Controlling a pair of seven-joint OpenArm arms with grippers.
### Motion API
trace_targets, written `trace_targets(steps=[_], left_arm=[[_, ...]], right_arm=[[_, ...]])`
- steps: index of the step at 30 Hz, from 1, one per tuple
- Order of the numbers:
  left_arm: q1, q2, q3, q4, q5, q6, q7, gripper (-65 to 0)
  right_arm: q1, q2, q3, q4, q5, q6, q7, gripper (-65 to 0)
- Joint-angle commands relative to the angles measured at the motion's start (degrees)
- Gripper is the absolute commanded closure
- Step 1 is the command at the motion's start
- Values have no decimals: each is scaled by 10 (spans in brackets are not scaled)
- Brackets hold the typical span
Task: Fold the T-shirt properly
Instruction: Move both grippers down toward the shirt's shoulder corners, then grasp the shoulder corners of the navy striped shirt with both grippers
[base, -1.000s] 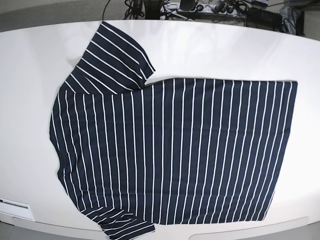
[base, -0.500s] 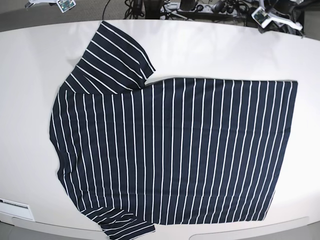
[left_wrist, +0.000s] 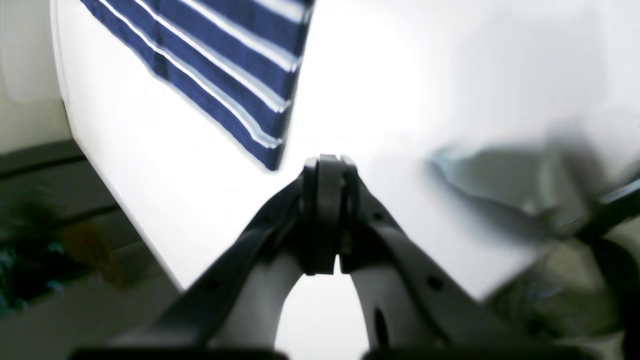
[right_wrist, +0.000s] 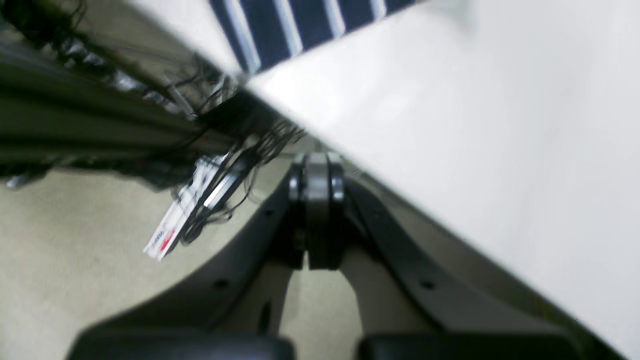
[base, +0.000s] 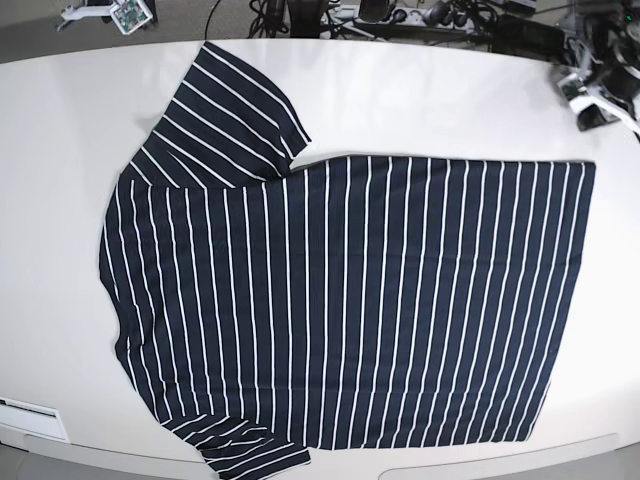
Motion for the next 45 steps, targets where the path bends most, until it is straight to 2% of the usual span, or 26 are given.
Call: trace_targets(steps=[1,6,8,10,11,12,18,22,25,29,33,39,43,45], left_arm=[[-7,-19,-7,-17,9,-2,-18,0],[-44,-77,-7,-114,46,-88,-169,0],[-57,-99,-7,-137,46,-111,-226,-146],[-65,-117,-7,-147,46,-117,-245,-295],[-68,-125,-7,-149,46,-117,-245,-346],[-71,-133,-7,-149,46,-117,-245,-369],[-71,-177,23,-149,50,-114,-242,-371],[-73,-189,82,-153,107,-67,-229,-371],[-102,-188,139,-167,117,-54,-223,-371],[-185,-174,220,-206,129,-54,-221,-371],[-271,-155,299,-244,130,-54,-222,-371],[-399,-114,432,-285,132,-54,-221,-371],[-464,-88,511,-318,160,-54,-221,-371],[-486,-81,538,-322,159,-54,-205,-342]], right_arm=[[-3,2,2,10,1,-2,9,0],[16,2,2,10,1,-2,9,0],[25,2,2,10,2,-2,9,0],[26,2,2,10,1,-2,9,0],[26,2,2,10,2,-2,9,0],[26,2,2,10,1,-2,9,0],[26,2,2,10,2,-2,9,0],[26,2,2,10,2,-2,9,0],[27,2,2,10,2,-2,9,0],[33,2,2,10,2,-2,5,0],[33,2,2,10,2,13,4,0],[33,2,2,10,2,13,4,0],[33,2,2,10,2,13,4,0],[33,2,2,10,2,13,5,0]])
